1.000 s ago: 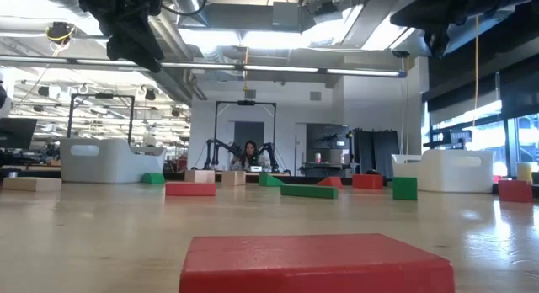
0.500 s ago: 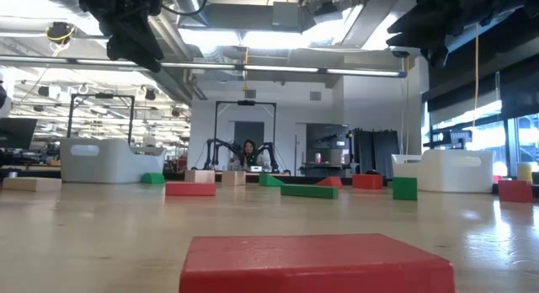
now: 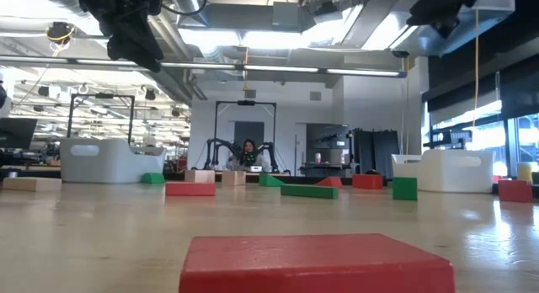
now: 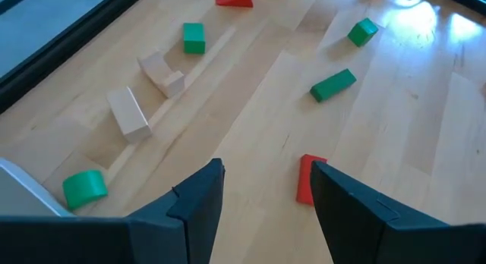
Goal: Sort & place blocks by color
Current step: Put the green block into the white bin
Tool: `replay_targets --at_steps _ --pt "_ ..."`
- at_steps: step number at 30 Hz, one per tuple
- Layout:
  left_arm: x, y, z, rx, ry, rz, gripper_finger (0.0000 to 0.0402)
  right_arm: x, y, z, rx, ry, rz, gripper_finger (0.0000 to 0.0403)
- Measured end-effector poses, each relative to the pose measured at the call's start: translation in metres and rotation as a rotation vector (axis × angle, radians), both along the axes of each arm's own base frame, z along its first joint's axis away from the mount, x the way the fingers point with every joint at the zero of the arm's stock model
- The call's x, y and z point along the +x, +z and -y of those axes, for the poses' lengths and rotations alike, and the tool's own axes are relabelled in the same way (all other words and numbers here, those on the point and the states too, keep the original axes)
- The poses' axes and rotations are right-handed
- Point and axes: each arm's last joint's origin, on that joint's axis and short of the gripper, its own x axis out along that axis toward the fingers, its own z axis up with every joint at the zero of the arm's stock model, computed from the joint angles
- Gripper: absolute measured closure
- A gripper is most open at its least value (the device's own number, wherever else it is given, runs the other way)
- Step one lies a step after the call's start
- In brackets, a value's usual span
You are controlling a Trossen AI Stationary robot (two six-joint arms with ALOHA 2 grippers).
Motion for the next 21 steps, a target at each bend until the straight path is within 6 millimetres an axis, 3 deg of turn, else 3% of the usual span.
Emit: replay_targets --at_steps 4,8,21 --pt "0.000 0.000 0.000 0.000 0.000 0.000 0.0213 0.002 0.019 0.002 -0.028 -0.035 -0.158 0.0297" --pt "0.000 0.000 0.000 0.001 0.000 0.000 0.0213 0.019 0.023 0.004 0.030 -0.069 -0.274 0.0297" --pt "0.000 0.000 0.000 0.023 -0.015 -0.008 0.0213 0.065 0.024 0.011 -0.062 -0.004 -0.230 0.0297"
